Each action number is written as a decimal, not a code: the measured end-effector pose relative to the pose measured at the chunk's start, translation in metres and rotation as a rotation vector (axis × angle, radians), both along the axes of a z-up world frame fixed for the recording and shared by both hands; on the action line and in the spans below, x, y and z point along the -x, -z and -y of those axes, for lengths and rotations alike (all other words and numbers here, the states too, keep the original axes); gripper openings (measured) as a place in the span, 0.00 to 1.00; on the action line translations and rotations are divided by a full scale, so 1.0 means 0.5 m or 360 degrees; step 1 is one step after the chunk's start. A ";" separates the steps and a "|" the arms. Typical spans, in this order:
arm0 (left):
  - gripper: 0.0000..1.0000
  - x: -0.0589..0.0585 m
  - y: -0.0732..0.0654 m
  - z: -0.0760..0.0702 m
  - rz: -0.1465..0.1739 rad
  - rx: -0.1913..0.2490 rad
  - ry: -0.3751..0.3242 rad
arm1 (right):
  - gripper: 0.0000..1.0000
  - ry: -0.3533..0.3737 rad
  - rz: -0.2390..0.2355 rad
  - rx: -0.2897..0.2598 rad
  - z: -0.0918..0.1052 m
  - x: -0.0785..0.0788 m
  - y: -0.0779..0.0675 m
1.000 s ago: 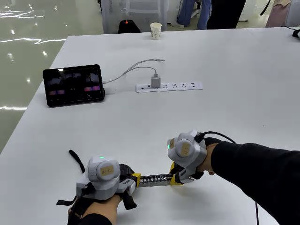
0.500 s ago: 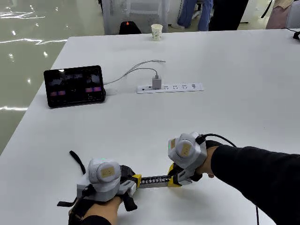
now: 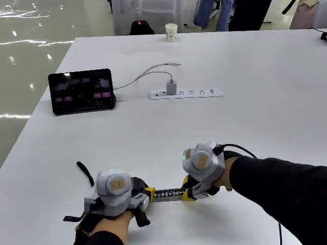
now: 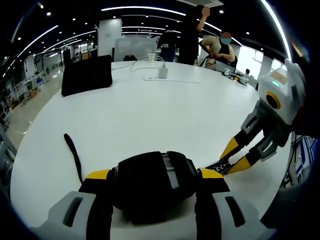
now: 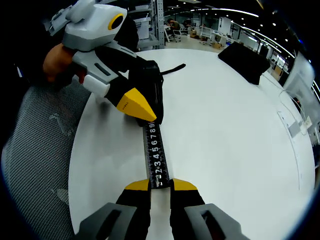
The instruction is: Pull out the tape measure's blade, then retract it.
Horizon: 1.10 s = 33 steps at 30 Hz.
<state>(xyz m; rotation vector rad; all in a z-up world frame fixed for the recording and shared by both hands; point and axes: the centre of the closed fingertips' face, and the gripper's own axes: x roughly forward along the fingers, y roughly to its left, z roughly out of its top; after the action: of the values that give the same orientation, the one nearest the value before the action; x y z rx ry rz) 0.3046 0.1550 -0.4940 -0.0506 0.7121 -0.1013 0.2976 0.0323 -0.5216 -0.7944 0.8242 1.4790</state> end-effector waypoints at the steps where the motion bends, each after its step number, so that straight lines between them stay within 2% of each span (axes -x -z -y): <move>1: 0.61 0.000 0.000 0.000 0.0002 0.0003 -0.0001 | 0.11 0.0002 -0.0001 -0.0006 -0.001 0.000 0.000; 33: 0.61 0.005 -0.001 0.001 -0.0005 0.0032 0.0019 | 0.11 0.0004 -0.0018 -0.0068 -0.035 0.009 0.000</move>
<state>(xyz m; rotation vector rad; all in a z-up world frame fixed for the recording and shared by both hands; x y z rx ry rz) 0.3024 0.1544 -0.4936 -0.0659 0.7147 -0.1196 0.2933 0.0499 -0.5214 -0.7532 0.7991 1.4953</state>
